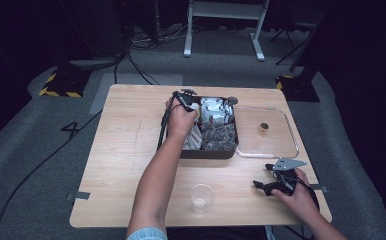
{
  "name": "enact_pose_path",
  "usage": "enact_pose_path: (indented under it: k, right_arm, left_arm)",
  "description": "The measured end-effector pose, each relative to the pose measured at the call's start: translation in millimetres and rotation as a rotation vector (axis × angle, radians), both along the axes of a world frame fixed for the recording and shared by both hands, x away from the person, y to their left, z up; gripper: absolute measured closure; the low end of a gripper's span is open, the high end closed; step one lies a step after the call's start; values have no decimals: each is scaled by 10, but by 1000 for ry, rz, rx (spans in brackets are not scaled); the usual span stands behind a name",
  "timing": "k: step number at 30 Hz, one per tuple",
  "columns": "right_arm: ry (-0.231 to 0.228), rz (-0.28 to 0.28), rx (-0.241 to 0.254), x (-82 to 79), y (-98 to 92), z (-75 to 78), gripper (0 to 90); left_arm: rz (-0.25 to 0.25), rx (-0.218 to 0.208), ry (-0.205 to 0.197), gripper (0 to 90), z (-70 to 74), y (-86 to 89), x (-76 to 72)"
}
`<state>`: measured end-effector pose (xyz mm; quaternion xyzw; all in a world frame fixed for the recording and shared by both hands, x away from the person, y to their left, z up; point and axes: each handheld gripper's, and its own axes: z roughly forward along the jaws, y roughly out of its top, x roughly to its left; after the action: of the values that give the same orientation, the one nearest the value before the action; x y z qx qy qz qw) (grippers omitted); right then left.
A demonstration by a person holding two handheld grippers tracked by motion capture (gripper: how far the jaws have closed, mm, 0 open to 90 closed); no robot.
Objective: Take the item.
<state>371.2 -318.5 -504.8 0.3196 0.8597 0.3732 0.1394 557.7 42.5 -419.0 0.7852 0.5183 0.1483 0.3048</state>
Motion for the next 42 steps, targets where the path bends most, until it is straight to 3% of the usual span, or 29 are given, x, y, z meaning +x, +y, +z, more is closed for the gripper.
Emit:
enact_pose_path:
  k: [9, 16, 22, 23, 32, 35, 42]
  right_arm:
    - [0, 0, 0, 0, 0, 0, 114]
    - [0, 0, 0, 0, 0, 0, 114]
    - [-1, 0, 0, 0, 0, 0, 114]
    - [-1, 0, -1, 0, 0, 0, 114]
    - [-1, 0, -1, 0, 0, 0, 114]
    - [-2, 0, -1, 0, 0, -1, 113]
    - [-1, 0, -1, 0, 0, 0, 114]
  left_arm:
    - [-32, -49, -50, 900, 253, 105, -62]
    - [-67, -34, -91, 900, 472, 187, -127]
    - [-96, -55, -121, 900, 693, 322, -188]
    - [-103, -72, -126, 900, 732, 347, -213]
    - [-194, -62, -171, 900, 987, 445, -509]
    - [-224, -79, -180, 900, 1048, 447, -640]
    - [-308, -70, -210, 900, 1146, 482, -992]
